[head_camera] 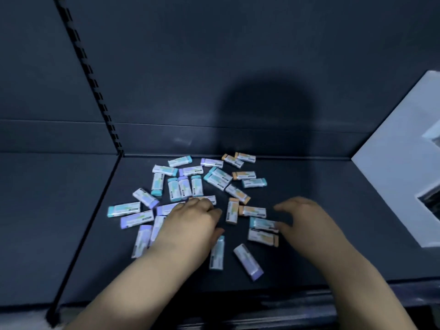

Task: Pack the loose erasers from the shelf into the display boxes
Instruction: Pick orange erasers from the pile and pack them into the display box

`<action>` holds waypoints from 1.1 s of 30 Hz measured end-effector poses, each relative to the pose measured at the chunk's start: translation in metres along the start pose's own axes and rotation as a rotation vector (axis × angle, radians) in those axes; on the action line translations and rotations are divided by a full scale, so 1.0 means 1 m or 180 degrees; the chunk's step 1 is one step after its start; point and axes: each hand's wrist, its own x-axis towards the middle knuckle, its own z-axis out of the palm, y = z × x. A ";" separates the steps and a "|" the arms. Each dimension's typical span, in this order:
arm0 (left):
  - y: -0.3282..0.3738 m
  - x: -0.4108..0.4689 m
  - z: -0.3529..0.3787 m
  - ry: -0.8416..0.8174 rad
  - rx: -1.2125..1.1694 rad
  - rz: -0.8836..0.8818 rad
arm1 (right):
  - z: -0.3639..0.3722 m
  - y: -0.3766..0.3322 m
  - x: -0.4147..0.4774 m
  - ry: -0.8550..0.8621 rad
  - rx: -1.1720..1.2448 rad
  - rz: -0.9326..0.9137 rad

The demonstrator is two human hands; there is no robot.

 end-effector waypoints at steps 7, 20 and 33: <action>-0.006 0.022 0.010 0.0113 0.0090 -0.0887 | -0.004 0.026 0.017 -0.0082 0.0220 -0.0505; -0.017 0.036 0.016 -0.0242 0.0245 -0.1444 | -0.001 0.017 0.029 -0.0270 0.0384 -0.1160; -0.006 0.025 -0.027 -0.0321 0.0102 -0.0942 | 0.012 -0.005 0.048 -0.0211 0.0539 -0.1513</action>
